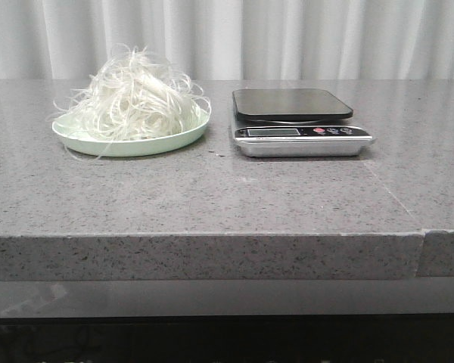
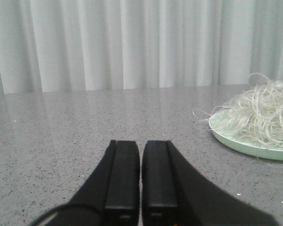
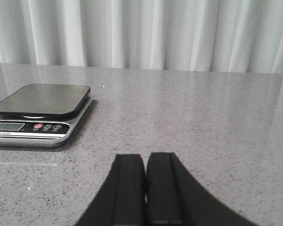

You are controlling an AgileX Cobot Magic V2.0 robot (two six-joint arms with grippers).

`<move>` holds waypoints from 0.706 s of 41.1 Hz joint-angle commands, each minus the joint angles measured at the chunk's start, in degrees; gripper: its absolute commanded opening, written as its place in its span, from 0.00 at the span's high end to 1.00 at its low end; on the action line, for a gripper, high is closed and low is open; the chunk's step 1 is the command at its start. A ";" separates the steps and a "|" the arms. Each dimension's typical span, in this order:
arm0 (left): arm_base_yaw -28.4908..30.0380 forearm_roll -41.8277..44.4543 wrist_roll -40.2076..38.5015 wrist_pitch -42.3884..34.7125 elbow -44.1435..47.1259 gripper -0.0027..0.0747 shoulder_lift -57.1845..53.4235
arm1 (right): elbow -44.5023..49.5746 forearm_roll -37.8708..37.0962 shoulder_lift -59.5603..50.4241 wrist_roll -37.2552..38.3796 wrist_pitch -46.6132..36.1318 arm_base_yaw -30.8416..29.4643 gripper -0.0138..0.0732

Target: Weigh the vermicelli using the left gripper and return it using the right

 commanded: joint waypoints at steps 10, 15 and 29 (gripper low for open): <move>-0.02 -0.50 -0.58 -4.82 0.36 0.78 -1.14 | 3.41 1.15 -0.81 -0.38 -9.29 -0.37 0.66; -0.02 -0.50 -0.58 -4.82 0.36 0.78 -1.14 | 3.41 1.15 -0.81 -0.38 -9.29 -0.37 0.66; -0.02 -0.50 -0.58 -4.82 0.36 0.78 -1.14 | 3.41 4.42 -0.87 -0.44 -9.30 -0.37 0.66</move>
